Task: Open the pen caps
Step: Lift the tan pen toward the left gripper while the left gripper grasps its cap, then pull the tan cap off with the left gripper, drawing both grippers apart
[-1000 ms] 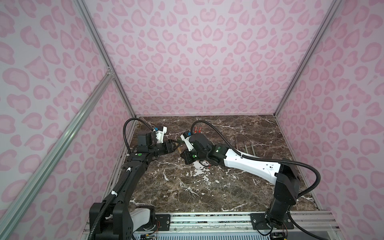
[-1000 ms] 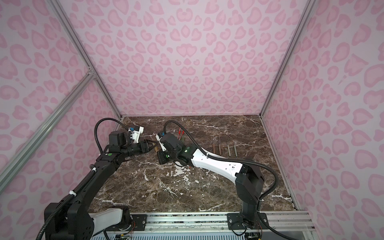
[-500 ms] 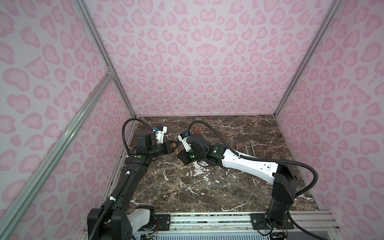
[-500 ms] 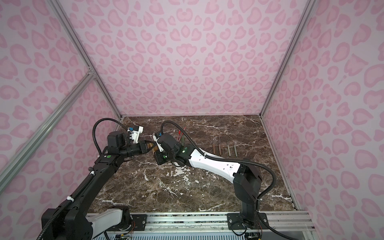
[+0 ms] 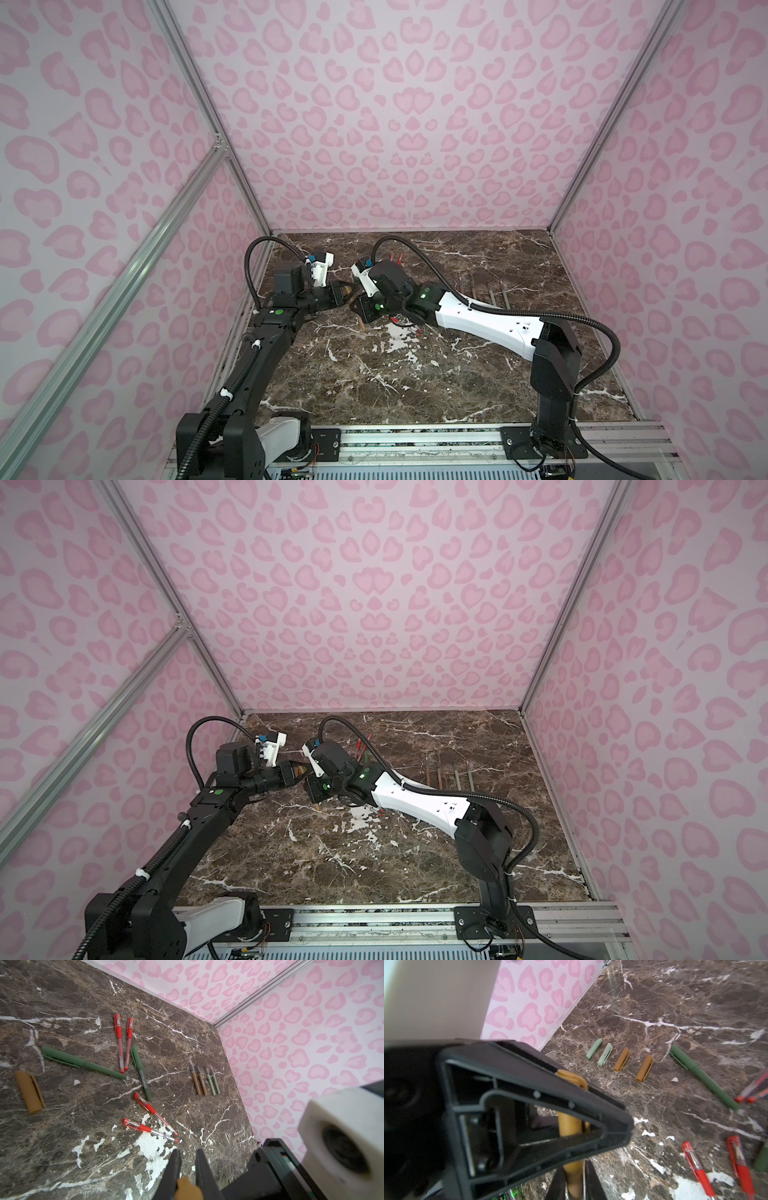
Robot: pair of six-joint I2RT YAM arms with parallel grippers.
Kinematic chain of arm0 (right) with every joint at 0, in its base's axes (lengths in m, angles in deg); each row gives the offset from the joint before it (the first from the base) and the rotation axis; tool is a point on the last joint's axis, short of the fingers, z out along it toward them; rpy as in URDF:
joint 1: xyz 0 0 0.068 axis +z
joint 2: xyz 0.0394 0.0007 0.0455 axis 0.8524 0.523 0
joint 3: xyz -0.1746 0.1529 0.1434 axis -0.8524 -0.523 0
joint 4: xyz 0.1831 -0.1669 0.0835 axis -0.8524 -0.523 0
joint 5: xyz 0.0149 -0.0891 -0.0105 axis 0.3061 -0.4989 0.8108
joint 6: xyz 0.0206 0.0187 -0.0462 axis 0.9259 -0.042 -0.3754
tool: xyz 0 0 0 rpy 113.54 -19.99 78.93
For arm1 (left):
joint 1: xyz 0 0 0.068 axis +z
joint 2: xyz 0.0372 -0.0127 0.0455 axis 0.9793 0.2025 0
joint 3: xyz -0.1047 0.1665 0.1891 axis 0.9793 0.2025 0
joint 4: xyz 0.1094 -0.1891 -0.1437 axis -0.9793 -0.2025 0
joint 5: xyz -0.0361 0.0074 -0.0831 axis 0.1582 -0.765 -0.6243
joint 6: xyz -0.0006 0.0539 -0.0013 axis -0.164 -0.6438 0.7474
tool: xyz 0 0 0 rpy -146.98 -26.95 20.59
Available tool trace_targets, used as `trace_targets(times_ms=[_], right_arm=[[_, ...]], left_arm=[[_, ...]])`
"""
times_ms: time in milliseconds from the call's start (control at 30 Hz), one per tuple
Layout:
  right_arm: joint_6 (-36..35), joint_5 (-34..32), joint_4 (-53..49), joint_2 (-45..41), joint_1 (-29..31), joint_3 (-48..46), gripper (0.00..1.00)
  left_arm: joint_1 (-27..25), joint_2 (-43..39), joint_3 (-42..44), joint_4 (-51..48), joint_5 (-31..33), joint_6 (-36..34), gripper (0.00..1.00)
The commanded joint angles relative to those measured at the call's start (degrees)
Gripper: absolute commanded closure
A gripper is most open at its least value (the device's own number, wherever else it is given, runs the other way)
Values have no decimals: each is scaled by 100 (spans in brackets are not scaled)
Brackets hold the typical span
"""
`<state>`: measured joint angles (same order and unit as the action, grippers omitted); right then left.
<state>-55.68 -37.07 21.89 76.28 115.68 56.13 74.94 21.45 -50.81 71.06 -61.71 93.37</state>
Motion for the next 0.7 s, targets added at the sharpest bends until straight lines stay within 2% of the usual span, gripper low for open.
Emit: trace_targets(times_ms=[0, 233, 667], right_arm=[[-46, -1, -111, 148, -3, 79, 92], [79, 89, 107, 75, 14, -373, 100], [460, 20, 728, -598, 105, -2483, 100]], left_arm=[[8, 13, -98, 84, -58, -34, 96], [16, 12, -130, 76, -62, 14, 97], [300, 151, -604, 53, -154, 300, 97]])
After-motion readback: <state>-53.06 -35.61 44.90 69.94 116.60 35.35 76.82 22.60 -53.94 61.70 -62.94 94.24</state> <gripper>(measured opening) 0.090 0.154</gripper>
